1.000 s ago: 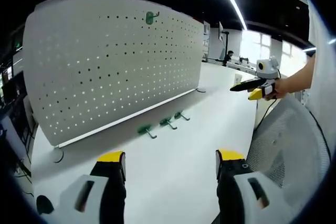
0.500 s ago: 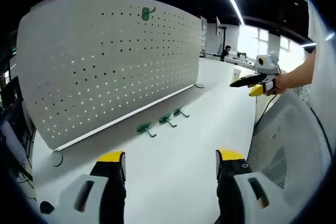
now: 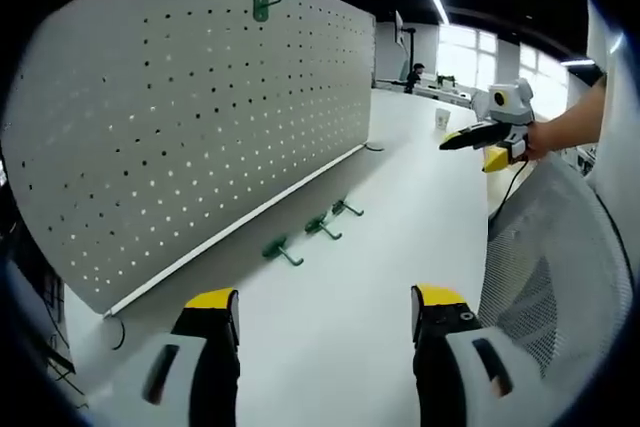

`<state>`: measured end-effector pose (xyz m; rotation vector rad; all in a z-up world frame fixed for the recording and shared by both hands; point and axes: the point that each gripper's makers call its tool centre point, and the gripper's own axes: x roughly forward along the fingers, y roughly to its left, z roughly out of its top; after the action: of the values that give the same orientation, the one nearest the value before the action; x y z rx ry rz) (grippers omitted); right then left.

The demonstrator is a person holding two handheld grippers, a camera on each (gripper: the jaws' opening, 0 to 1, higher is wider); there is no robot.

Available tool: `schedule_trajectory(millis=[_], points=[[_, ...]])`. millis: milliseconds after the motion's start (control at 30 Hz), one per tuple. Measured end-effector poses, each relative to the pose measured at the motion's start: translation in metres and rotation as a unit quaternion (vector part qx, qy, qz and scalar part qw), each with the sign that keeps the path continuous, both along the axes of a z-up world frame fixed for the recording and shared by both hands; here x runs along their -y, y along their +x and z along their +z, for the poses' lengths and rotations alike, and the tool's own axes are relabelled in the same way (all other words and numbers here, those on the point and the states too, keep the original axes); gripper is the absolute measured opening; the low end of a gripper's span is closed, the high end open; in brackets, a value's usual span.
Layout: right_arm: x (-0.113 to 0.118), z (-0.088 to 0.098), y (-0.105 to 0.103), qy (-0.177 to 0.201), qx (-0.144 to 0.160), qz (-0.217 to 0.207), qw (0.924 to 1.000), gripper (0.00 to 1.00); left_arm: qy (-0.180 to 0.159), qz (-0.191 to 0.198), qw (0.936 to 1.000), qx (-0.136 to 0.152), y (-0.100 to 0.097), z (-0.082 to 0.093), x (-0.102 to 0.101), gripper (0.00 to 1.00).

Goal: Insert the hook assembly into the mounting plate slot until the hook locks in place.

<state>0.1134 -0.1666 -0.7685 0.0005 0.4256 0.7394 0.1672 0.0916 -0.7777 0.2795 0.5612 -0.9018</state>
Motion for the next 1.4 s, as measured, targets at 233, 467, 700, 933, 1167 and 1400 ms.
schedule_trajectory(millis=[233,467,700,933,1167,1400], points=[[0.0,0.0,0.0,-0.005,-0.002,0.003,1.0,0.68,0.017,-0.018,0.9996,-0.01,0.008,-0.004,0.004,0.71],[-0.003,0.0,0.001,-0.011,-0.003,0.01,0.9999,0.68,0.036,-0.041,0.9983,-0.021,0.013,-0.009,0.007,0.71],[-0.004,-0.001,0.002,-0.014,-0.003,0.015,0.9998,0.68,0.055,-0.058,0.9965,-0.025,0.021,-0.011,0.012,0.71],[-0.005,-0.004,0.001,-0.016,-0.007,0.019,0.9997,0.67,0.076,-0.081,0.9935,-0.027,0.029,-0.013,0.018,0.72],[-0.004,-0.005,0.001,-0.018,-0.005,0.017,0.9997,0.67,0.098,-0.104,0.9894,-0.026,0.035,-0.017,0.022,0.71],[-0.004,-0.006,0.0,-0.023,-0.004,0.021,0.9995,0.66,0.12,-0.125,0.9844,-0.032,0.039,-0.027,0.024,0.71]])
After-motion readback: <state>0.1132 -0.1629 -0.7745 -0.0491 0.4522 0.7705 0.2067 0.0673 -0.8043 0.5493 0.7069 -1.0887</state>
